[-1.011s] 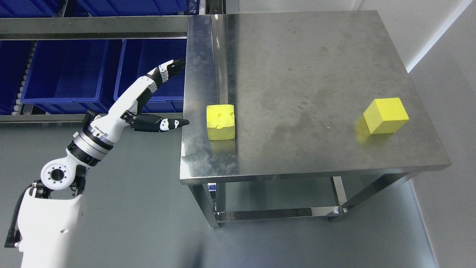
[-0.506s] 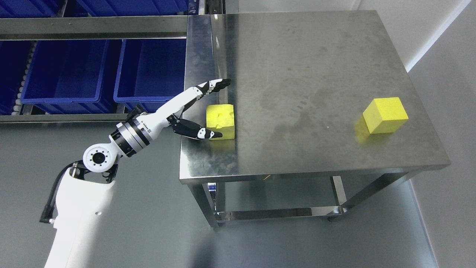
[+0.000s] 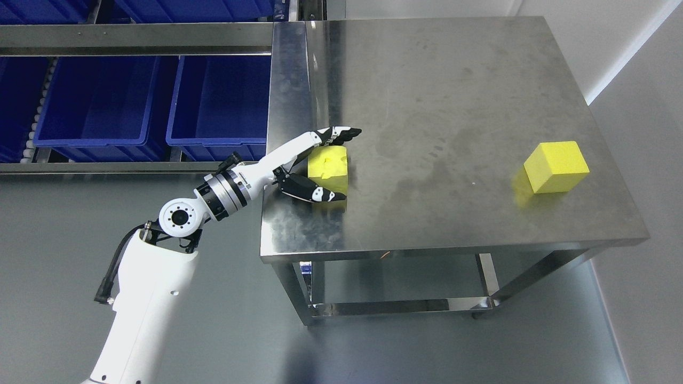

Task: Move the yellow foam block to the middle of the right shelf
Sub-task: 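Close the left hand around the yellow foam cube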

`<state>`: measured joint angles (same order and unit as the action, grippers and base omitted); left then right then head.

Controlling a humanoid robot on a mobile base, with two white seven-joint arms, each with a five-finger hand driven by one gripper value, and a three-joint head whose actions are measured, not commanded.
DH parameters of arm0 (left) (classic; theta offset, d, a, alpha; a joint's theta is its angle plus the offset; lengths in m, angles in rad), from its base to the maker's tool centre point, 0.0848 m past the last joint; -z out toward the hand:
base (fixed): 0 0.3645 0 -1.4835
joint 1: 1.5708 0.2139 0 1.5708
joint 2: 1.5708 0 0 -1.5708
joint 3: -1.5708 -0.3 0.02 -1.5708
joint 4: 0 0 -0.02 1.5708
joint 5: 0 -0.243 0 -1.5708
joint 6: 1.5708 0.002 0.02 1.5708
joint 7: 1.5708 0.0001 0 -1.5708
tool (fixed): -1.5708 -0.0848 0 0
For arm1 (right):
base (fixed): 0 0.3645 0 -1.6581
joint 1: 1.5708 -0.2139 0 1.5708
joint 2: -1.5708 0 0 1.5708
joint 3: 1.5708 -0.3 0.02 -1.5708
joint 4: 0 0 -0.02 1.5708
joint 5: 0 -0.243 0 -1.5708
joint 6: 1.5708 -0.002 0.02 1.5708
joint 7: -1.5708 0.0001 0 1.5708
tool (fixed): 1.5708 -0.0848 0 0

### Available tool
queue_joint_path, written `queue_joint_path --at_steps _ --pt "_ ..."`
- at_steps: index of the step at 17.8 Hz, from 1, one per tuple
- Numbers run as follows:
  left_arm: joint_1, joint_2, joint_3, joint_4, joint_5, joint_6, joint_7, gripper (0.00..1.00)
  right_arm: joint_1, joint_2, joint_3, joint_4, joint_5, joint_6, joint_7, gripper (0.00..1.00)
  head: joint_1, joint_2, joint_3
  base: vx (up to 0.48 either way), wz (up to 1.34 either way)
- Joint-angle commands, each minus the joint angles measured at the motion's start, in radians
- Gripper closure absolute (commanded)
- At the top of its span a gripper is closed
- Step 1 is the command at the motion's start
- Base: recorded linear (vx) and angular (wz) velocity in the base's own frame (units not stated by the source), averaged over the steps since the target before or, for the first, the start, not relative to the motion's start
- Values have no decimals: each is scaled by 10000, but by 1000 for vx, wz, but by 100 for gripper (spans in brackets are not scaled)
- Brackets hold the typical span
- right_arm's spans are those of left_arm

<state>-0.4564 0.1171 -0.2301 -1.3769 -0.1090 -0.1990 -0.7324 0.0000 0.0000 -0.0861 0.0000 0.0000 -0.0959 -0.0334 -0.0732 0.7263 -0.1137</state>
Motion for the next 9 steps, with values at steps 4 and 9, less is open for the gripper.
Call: queue_joint_path --at_steps 4,9 --pt "-145 -495 458 929 -60 -157 -85 51 15 -175 2 -175 46 8 -4 0 0 0 0 0 21" --pt "-466 -996 1622 685 749 -204 -39 52 15 -175 2 -175 31 8 -4 0 0 0 0 0 2"
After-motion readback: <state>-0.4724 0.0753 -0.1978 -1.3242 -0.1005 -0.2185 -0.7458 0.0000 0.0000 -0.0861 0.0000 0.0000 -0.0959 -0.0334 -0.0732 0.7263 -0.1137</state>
